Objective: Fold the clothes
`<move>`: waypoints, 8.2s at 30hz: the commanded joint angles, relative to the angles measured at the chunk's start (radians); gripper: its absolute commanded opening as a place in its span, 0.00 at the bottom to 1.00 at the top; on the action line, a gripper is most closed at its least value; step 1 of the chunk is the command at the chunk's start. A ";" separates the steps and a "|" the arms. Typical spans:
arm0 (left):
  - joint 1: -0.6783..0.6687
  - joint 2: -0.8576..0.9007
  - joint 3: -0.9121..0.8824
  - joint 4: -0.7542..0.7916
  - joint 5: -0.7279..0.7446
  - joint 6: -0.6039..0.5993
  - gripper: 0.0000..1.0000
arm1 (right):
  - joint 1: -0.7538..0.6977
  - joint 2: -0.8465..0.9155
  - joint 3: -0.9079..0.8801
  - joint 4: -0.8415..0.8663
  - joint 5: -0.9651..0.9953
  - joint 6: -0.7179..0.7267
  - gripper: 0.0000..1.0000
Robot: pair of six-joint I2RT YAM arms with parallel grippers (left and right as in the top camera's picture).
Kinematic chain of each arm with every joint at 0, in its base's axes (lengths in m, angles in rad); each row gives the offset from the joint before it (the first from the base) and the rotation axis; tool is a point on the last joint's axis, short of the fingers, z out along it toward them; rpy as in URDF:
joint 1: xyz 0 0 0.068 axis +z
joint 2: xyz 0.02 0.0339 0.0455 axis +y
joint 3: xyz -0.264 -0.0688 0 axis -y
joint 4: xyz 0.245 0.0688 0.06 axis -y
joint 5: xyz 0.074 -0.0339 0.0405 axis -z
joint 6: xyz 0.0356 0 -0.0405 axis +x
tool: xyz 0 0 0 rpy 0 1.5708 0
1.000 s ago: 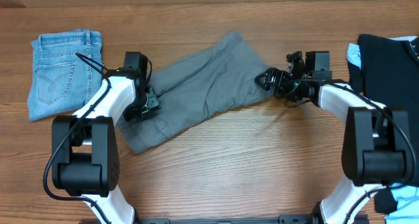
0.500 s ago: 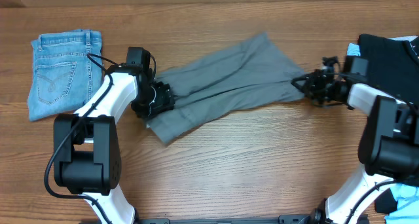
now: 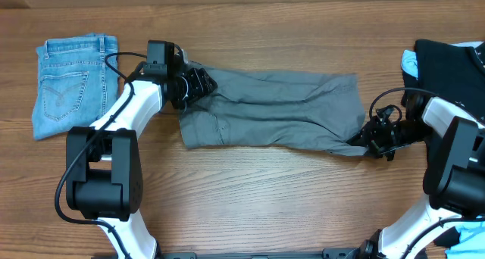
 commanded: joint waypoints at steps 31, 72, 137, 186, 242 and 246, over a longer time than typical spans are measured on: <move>-0.105 0.018 0.090 0.145 -0.111 -0.150 0.04 | 0.003 -0.305 0.140 0.050 0.087 -0.012 0.80; -0.085 0.076 0.051 -0.554 -0.476 0.092 0.70 | 0.020 0.058 0.325 0.187 0.015 -0.042 0.04; 0.200 -0.311 0.123 -0.690 -0.222 0.210 0.82 | 0.774 0.077 0.475 0.848 -0.519 0.375 1.00; 0.007 0.026 0.047 -0.615 -0.565 0.328 0.16 | 0.807 0.378 0.473 0.661 -0.040 0.199 0.50; 0.049 -0.117 0.476 -0.942 -0.121 0.229 0.71 | 0.539 -0.117 0.486 0.057 0.270 0.111 0.75; -0.018 -0.117 0.281 -0.945 -0.190 0.190 0.68 | 0.557 -0.112 0.486 0.108 0.156 -0.045 0.61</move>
